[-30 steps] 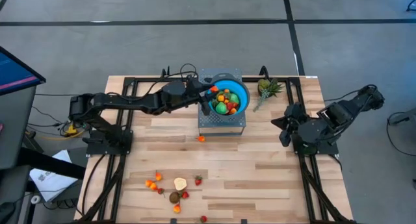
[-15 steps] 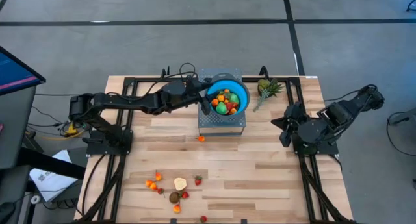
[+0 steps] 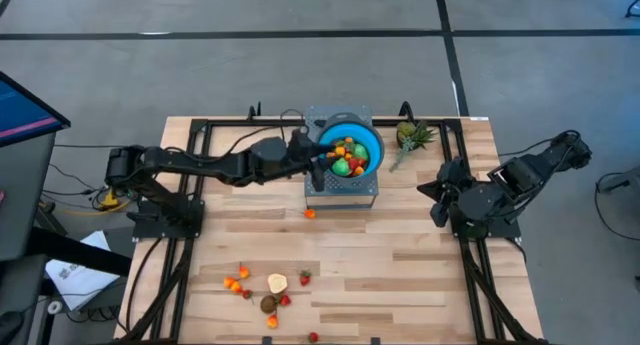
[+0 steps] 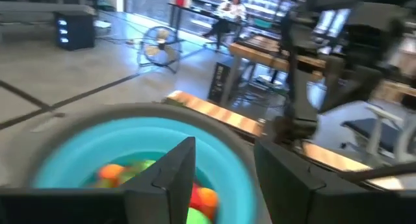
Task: Pick & Place Fruit
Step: Put the peach into the strainer bowl
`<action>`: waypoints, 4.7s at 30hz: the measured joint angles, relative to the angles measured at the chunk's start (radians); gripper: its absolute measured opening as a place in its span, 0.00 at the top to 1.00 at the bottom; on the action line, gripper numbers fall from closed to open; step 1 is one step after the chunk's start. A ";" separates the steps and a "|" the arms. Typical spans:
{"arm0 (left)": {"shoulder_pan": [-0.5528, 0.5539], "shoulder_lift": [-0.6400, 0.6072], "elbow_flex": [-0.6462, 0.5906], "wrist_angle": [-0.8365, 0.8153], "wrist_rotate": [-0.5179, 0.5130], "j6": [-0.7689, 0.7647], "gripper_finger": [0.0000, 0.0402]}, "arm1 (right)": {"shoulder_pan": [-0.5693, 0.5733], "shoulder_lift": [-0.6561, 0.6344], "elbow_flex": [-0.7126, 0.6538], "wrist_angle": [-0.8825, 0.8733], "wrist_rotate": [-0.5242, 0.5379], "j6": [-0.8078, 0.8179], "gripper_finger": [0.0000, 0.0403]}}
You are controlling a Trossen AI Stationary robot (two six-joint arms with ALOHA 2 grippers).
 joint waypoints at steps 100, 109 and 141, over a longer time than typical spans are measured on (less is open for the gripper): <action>-0.681 0.253 0.092 -0.766 -0.500 -1.087 1.00 | 0.000 0.002 0.000 0.000 -0.048 -0.175 1.00; -0.649 0.330 0.091 -0.876 -0.507 -1.142 1.00 | 0.000 0.002 0.000 -0.008 -0.048 -0.184 1.00; -0.518 0.437 0.090 -0.867 -0.536 -1.065 0.44 | 0.000 0.002 0.000 -0.032 -0.048 -0.184 1.00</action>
